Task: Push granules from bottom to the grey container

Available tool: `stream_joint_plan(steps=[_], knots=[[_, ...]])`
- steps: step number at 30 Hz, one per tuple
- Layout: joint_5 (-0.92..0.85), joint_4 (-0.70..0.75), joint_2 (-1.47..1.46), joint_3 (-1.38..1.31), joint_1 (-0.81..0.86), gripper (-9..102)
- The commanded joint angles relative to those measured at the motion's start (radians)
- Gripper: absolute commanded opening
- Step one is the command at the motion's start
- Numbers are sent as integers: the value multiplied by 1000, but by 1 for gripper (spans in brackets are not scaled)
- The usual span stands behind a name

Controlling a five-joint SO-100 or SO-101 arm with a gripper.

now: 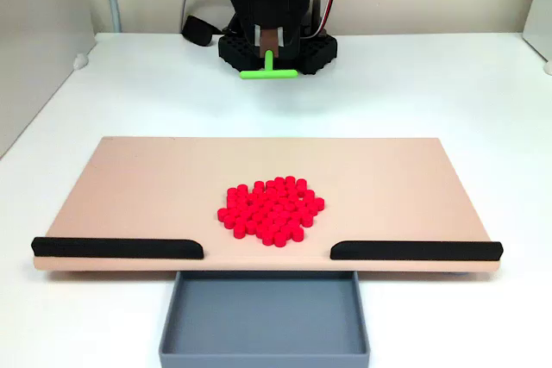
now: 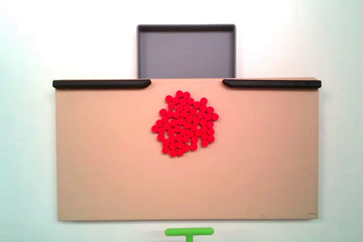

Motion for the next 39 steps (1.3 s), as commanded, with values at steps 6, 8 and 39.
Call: stream_joint_plan(steps=[6, 8, 39], knots=[[-3, -8, -40, -18, -40, 0], [-3, -8, -38, -18, -40, 0], [-54, -8, -29, -18, -23, 0]])
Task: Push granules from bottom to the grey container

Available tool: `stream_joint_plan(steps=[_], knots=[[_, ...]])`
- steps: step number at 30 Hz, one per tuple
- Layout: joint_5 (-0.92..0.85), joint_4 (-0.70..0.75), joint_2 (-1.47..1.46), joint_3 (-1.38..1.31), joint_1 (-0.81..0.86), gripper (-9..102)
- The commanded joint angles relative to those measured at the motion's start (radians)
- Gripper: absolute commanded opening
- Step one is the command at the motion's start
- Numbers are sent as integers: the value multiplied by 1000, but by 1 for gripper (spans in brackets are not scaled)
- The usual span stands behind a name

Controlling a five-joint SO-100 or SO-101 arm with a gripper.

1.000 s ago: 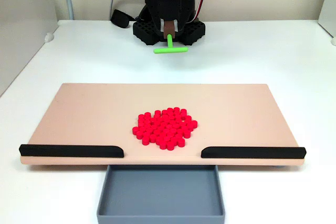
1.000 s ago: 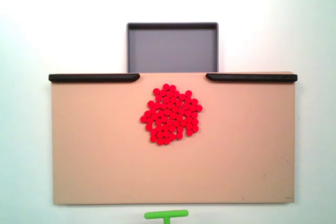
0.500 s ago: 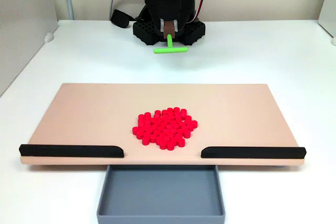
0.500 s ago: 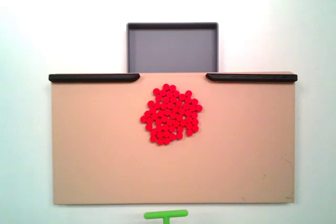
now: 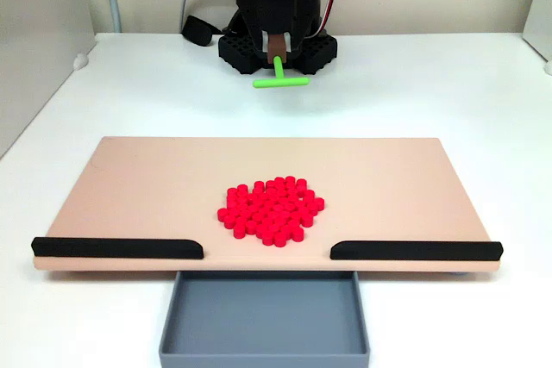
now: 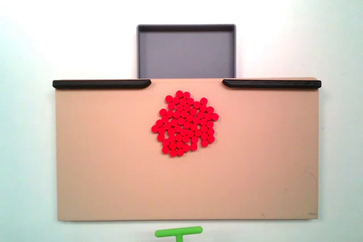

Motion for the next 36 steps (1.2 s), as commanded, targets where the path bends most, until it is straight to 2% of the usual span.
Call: stream_joint_plan(steps=[1, 21, 36], knots=[[-17, -8, 12, -18, 12, 0], [-57, -9, -12, -31, 46, 0], [-23, -49, -49, -31, 41, 0]])
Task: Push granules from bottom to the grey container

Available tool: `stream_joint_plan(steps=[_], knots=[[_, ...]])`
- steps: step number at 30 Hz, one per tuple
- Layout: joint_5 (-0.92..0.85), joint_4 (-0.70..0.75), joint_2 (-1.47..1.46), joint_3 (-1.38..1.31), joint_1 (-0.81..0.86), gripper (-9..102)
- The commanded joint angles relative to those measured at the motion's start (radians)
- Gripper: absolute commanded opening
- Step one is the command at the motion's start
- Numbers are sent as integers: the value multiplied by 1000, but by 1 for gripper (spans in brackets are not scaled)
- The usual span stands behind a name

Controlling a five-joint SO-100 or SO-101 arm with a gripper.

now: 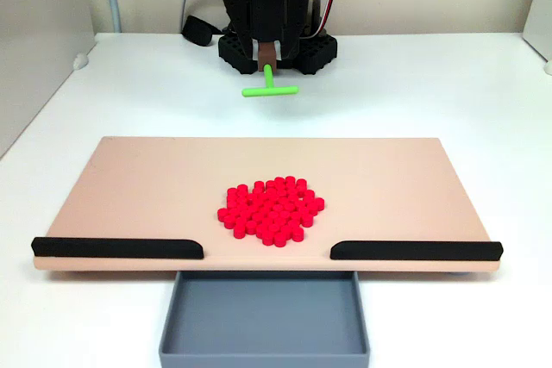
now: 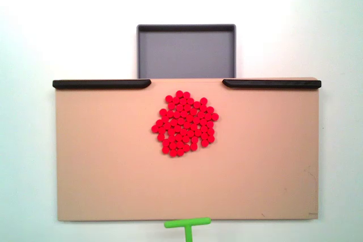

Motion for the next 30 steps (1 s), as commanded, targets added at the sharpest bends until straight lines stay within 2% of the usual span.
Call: stream_joint_plan(steps=[1, 8, 11, 17, 30], knots=[[29, -3, -12, -31, -2, 0], [41, -6, -35, -31, -5, 0], [81, -74, -52, -21, -21, 0], [75, -83, -84, -20, -21, 0], [98, -210, -166, 20, -25, 0]])
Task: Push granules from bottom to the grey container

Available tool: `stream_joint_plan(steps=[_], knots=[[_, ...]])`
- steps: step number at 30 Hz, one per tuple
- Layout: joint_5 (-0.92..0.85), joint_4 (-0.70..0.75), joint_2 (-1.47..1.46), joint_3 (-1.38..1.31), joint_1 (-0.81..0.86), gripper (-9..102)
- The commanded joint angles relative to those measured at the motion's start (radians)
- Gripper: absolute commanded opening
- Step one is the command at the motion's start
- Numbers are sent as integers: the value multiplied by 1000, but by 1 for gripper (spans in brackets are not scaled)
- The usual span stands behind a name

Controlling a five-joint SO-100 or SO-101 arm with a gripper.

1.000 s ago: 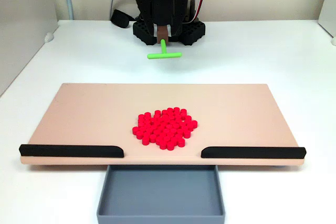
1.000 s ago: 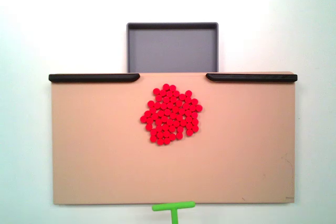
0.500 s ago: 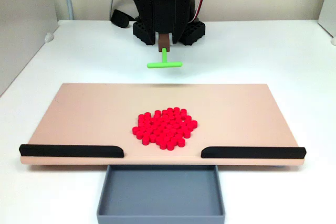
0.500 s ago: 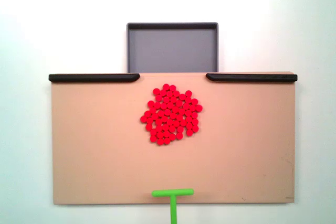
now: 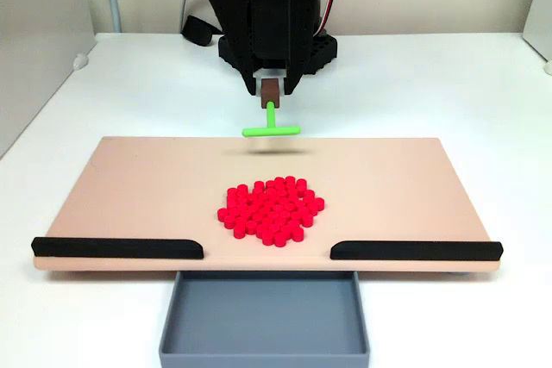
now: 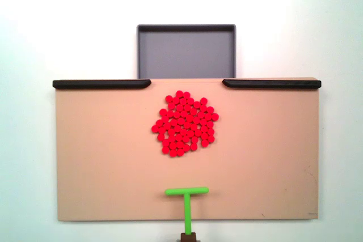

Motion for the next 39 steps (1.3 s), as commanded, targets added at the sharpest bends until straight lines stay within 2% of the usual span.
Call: stream_joint_plan(steps=[1, 17, 39], knots=[[32, -28, -2, 3, -2, 0], [100, -189, -94, 44, -25, 0], [91, -206, -181, -20, -28, 0]])
